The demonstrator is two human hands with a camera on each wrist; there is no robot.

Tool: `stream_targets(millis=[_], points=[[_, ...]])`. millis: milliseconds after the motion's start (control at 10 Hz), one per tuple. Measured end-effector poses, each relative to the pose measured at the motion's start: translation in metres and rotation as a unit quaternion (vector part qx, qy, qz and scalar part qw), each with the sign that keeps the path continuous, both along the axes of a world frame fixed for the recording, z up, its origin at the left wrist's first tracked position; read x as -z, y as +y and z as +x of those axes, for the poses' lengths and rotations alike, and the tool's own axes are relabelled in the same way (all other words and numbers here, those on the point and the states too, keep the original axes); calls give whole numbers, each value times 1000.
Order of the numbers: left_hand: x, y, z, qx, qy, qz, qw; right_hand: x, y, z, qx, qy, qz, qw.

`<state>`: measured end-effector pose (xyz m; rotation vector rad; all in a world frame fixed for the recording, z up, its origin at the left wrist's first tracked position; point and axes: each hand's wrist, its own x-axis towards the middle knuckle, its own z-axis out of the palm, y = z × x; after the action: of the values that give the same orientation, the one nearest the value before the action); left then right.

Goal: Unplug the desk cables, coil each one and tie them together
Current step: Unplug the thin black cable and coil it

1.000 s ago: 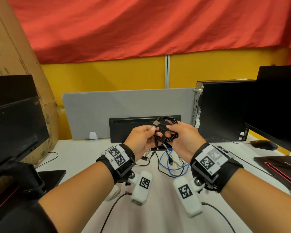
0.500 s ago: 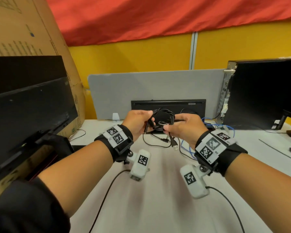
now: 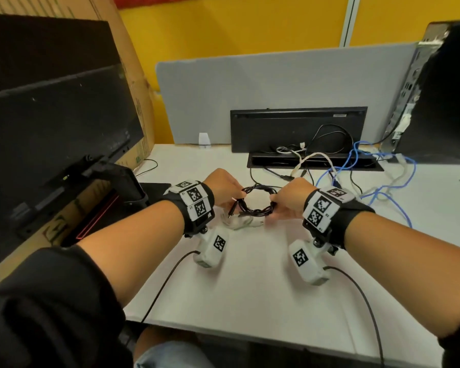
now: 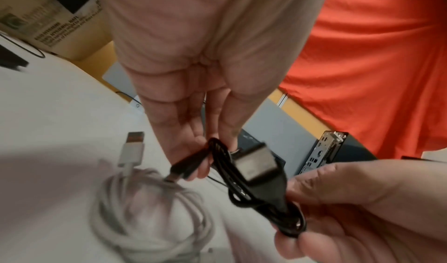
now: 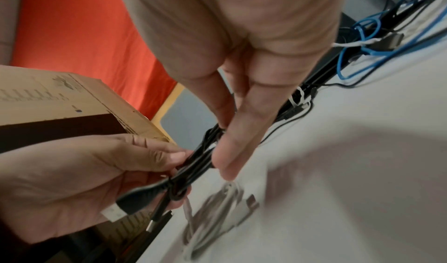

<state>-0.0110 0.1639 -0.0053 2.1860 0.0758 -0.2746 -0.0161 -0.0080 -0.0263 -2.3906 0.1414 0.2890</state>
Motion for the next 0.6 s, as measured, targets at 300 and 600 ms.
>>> stream_targets(millis=[300,600], points=[[20,2,2,19,46,67,997,35,-8,18,32,99,144,984],[15,3,9,53,0,171,984,-11,-35,-4,52,109,118,986]])
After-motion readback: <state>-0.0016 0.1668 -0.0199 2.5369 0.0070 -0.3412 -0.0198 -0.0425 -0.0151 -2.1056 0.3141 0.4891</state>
